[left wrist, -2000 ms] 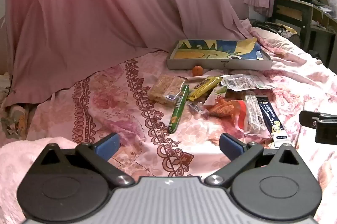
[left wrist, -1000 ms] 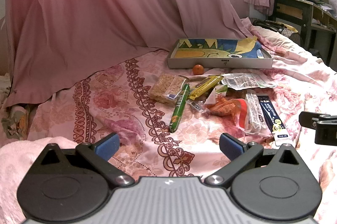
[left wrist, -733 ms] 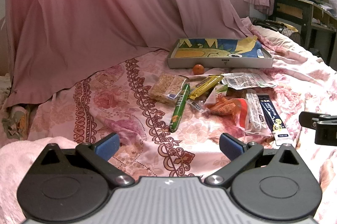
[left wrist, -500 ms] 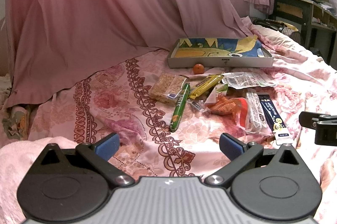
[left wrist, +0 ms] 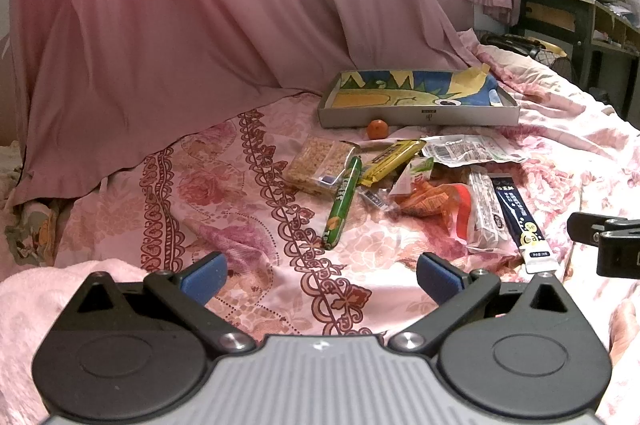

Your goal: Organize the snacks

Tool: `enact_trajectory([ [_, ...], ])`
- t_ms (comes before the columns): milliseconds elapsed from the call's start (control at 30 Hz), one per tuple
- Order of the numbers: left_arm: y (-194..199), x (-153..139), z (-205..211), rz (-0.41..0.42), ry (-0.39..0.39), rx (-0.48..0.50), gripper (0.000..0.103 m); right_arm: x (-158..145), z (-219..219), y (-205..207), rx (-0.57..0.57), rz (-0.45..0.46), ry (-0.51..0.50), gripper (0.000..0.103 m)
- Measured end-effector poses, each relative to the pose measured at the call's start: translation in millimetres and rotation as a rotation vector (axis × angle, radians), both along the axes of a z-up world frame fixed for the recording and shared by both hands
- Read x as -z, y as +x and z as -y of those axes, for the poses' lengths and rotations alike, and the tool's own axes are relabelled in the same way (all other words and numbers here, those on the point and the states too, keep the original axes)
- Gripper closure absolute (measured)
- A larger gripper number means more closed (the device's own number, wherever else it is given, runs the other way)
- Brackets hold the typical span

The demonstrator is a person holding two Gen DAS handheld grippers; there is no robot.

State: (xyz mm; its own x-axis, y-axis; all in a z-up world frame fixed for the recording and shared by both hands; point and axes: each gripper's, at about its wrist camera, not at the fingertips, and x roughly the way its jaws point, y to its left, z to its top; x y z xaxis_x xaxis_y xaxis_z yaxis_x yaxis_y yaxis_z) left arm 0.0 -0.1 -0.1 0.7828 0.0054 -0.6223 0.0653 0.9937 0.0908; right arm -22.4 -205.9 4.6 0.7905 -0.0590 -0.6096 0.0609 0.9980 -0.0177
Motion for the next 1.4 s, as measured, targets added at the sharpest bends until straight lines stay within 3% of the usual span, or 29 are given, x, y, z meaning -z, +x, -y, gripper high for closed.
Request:
enact_trajectory([
  [467,3,0,-1,-0.03,0.025,-0.001,0.0,0,4,5,-0.002,-0.023,0.025,0.001],
  [733,22,-4,-2,-0.074,0.019,0.009,0.0,-9,20,5,0.039,-0.003,0.132,0.001],
  [1000,54,-10,0,-0.088,0.04,0.076,0.0,-10,38,20,0.036,-0.03,0.29,0.001],
  [1400,126,-4,-13,-0.206,0.006,0.122,0.0,-4,18,63,-0.091,-0.052,0.134,0.001],
])
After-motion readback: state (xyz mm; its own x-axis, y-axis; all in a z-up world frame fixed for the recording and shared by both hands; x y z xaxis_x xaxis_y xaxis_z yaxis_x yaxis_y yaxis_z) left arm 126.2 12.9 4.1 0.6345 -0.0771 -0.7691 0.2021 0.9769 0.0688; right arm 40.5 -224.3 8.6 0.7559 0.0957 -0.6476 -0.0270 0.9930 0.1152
